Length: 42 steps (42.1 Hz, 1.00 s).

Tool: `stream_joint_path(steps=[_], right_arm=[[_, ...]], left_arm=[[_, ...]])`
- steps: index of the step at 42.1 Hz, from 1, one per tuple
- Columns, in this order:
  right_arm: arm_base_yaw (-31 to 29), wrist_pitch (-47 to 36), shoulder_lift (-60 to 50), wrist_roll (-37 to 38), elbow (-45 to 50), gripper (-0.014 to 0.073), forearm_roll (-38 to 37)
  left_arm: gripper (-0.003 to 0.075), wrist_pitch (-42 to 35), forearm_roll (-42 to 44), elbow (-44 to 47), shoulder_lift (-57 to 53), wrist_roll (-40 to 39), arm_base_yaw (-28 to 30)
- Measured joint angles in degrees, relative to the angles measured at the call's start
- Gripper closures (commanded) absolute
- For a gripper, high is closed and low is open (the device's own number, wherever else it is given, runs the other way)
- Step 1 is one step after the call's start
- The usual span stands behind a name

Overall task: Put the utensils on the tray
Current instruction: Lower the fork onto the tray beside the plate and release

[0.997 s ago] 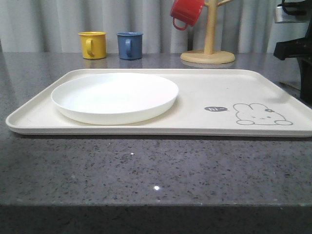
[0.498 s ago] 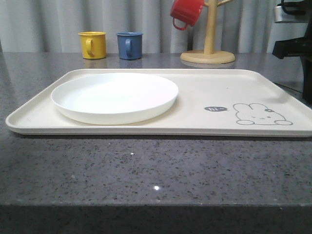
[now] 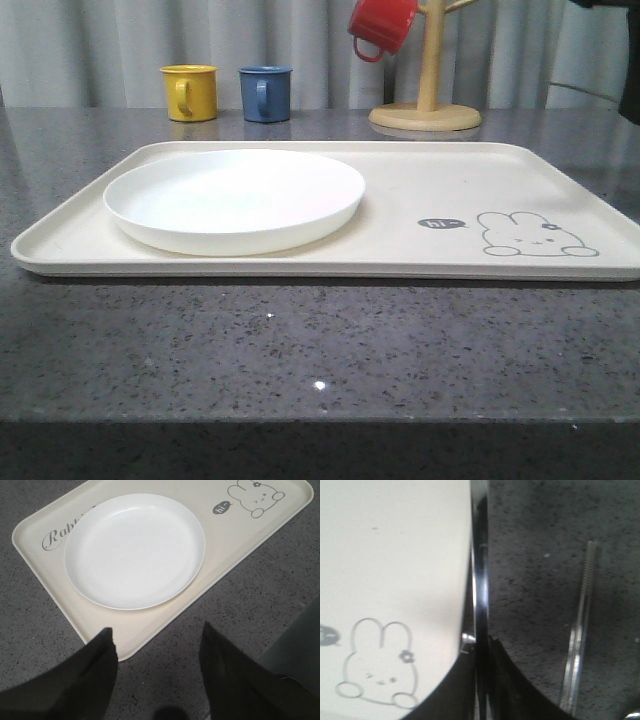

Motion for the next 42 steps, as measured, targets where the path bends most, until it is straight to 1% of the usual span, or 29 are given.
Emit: stream_joint_path(steps=[7,11,17,26,34,38,42], right_arm=[[7.3,-0.1,0.4,0.7,-0.5,0.0602,4.7],[11.3,-1.7,1.7,4.9,-0.5,0.0602,6.2],[14.9,-5.0,5.2,11.2,-1.0,0.0602,6.4],[16.4,-6.8,11.3,20.0,-3.8,0.0602,6.5],[16.4,-7.7,13.9,24.2,-4.2,0.0599,5.9],[16.4,-7.9,14.3,26.0,-4.2,0.0551,5.3],[16.4,-8.0,14.3,26.6,-4.2,0.0445,5.0]], left_arm=[[0.0365,-0.1,0.0,0.0,0.0,0.0,0.0],[0.0365,-0.2,0.0,0.0,0.0,0.0,0.0],[0.0365,-0.2,0.0,0.0,0.0,0.0,0.0],[0.0365,-0.2,0.0,0.0,0.0,0.0,0.0],[0.0365,-0.2,0.0,0.0,0.0,0.0,0.0],[0.0365,-0.2,0.0,0.0,0.0,0.0,0.0],[0.0365,-0.2,0.0,0.0,0.0,0.0,0.0]])
